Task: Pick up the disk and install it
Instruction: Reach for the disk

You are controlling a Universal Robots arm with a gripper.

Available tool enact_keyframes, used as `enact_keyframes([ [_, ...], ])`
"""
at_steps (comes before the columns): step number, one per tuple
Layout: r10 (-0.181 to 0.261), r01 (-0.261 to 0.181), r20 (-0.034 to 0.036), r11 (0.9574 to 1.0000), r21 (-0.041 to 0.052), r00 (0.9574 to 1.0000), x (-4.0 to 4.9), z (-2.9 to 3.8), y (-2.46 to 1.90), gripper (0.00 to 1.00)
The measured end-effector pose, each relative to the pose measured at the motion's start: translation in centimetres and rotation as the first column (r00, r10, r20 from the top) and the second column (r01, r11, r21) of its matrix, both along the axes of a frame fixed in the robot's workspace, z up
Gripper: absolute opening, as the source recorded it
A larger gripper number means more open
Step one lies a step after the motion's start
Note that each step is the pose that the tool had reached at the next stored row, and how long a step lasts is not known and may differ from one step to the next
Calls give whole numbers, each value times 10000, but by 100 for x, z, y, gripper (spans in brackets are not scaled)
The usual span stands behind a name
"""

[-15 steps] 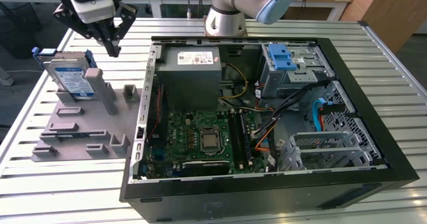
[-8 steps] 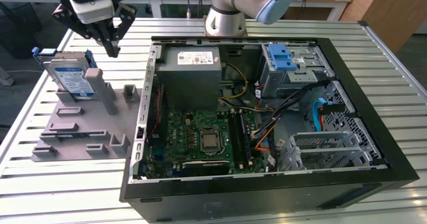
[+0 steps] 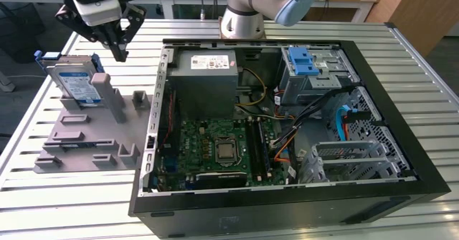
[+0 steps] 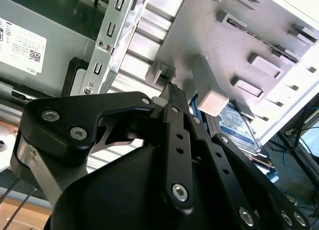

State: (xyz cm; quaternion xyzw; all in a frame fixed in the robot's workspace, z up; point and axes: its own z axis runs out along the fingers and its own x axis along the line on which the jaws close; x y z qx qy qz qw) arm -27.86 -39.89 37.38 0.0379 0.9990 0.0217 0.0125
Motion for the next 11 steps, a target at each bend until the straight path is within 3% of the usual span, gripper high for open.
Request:
enact_keyframes([
  [11,0,0,-3,10000,0,10000,-25,-10,0,11],
])
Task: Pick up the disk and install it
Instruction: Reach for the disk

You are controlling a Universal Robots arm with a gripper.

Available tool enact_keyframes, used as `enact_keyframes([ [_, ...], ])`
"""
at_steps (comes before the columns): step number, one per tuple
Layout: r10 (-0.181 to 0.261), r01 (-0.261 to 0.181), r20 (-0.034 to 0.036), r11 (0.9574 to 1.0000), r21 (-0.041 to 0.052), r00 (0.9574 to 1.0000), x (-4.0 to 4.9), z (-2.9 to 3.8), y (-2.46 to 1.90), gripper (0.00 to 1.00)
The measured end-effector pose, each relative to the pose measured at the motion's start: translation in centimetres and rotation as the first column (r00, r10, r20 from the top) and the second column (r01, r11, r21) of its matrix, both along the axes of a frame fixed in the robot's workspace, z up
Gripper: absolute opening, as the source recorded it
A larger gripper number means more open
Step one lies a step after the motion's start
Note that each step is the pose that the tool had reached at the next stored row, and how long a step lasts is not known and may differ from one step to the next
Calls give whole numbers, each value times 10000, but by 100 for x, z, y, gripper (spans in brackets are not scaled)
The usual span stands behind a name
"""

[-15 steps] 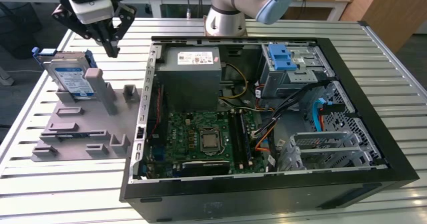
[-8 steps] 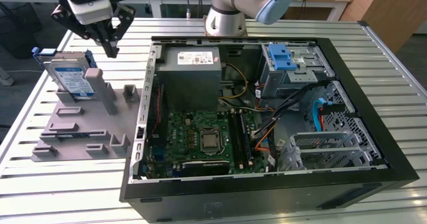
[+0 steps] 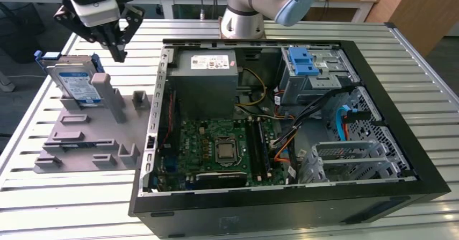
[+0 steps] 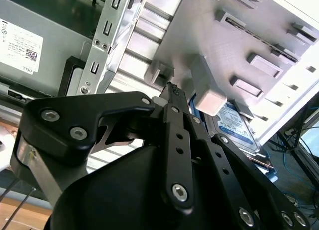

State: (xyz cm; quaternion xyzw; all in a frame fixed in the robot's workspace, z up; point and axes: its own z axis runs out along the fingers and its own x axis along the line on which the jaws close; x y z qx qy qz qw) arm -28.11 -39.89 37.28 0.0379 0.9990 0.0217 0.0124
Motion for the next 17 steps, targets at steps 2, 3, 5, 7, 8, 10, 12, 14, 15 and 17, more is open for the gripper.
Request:
enact_keyframes([
  [2,0,0,-2,10000,0,10000,-4,-2,0,11],
  [3,0,0,-2,10000,0,10000,-7,-4,0,11],
  [5,-1,1,-4,10000,-1,10000,-17,-5,0,11],
  [7,0,0,-4,10000,0,10000,-31,-8,1,11],
  [8,0,0,-4,10000,0,10000,-40,-9,3,11],
  [10,-1,1,-4,10000,0,10000,-71,-11,11,11],
  [12,-1,1,-5,10000,-1,10000,-101,-13,21,11],
  [14,0,0,-5,10000,0,10000,-130,-15,39,11],
  [15,0,0,-6,10000,0,10000,-146,-15,53,11],
  [17,0,0,-7,10000,0,10000,-181,-18,85,11],
])
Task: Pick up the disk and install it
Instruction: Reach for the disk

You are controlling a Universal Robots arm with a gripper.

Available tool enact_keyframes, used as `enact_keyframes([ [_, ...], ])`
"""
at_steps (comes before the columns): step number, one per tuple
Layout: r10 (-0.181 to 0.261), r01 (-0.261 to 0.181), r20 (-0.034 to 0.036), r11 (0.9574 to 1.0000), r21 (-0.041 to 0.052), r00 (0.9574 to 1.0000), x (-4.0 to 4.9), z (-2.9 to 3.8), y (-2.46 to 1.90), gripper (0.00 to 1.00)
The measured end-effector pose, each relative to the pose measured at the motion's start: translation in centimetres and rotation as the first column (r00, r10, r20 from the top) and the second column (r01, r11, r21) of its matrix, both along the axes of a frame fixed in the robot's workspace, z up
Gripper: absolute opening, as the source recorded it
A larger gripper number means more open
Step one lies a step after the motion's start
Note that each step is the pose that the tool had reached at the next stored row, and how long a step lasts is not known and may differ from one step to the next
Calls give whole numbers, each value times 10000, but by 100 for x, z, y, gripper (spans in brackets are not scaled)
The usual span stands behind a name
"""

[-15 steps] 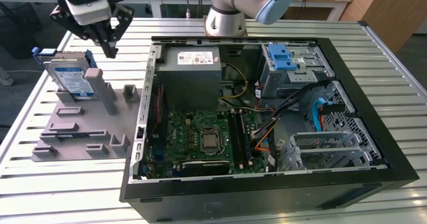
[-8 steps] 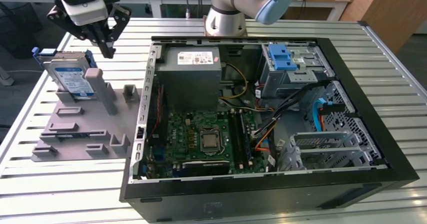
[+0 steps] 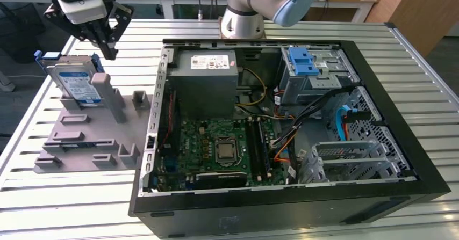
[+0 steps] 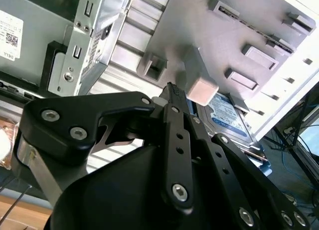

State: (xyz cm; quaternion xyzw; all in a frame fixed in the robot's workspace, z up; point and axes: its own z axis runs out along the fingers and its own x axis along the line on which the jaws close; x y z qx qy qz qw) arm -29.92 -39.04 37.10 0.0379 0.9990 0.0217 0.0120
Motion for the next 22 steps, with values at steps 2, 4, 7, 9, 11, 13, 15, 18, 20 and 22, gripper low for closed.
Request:
enact_keyframes([
  [2,-1,1,-26,10000,0,10000,-25,-5,18,11],
  [4,-1,1,-85,10000,0,10000,-46,-8,35,11],
  [7,0,0,-148,10000,-1,9999,-98,-11,49,11],
  [9,-1,1,-154,10000,-1,9999,-122,-12,52,11],
  [11,1,-1,-154,10000,0,9999,-124,-13,52,11],
  [13,0,0,-155,10000,0,9999,-126,-13,52,11],
  [15,0,0,-155,10000,-1,9999,-128,-13,52,11],
  [18,-1,1,-154,10000,0,9999,-134,-15,52,11],
  [20,0,0,-156,10000,0,9999,-140,-15,52,11],
  [22,0,0,-156,10000,0,9999,-148,-17,52,11],
])
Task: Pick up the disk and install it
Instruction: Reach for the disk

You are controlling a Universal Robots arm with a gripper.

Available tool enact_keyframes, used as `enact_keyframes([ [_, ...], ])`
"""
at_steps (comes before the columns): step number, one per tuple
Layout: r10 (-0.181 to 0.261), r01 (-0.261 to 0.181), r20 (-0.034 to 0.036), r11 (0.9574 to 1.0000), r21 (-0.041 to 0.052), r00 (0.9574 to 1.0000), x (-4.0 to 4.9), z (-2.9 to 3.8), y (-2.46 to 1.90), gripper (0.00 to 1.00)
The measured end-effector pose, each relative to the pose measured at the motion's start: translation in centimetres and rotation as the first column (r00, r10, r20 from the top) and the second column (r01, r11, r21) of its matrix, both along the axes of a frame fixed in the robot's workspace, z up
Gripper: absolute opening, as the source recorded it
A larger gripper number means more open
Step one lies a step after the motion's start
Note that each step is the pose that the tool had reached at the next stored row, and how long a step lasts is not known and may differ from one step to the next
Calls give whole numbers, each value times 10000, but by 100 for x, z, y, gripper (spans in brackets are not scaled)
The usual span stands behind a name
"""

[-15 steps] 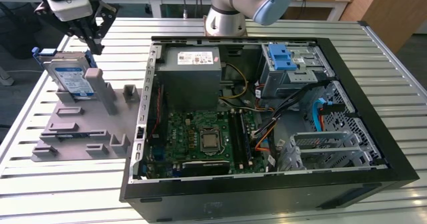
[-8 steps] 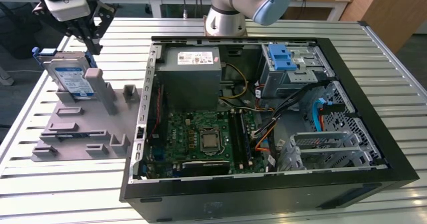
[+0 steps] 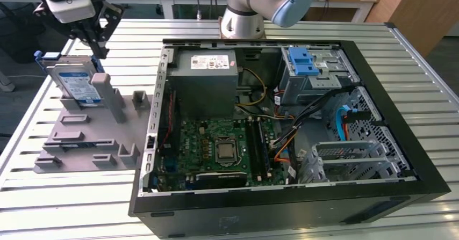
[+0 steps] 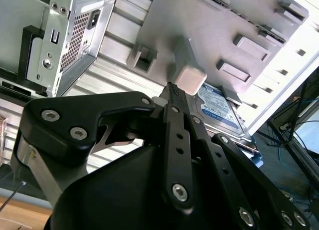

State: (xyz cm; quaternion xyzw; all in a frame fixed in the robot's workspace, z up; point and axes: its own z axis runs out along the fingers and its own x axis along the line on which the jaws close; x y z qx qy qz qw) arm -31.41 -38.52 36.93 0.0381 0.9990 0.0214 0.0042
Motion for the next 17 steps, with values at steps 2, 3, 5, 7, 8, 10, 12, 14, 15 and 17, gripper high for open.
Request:
enact_keyframes([
  [2,1,-1,-4,10000,0,10000,-7,-1,0,11],
  [3,0,0,-7,10000,0,10000,-10,-2,0,11],
  [5,1,-1,-11,10000,-1,10000,-16,-4,0,11],
  [7,0,0,-16,10000,-1,10000,-21,-5,0,11],
  [8,1,-1,-19,10000,0,10000,-23,-6,0,11],
  [10,0,0,-25,10000,-1,10000,-27,-7,0,11],
  [12,0,0,-30,10000,0,10000,-31,-9,0,11],
  [14,0,0,-39,10000,-1,10000,-35,-10,0,11],
  [15,1,-1,-45,10000,-1,10000,-36,-11,0,11],
  [17,0,0,-55,10000,-1,10000,-38,-13,0,11],
])
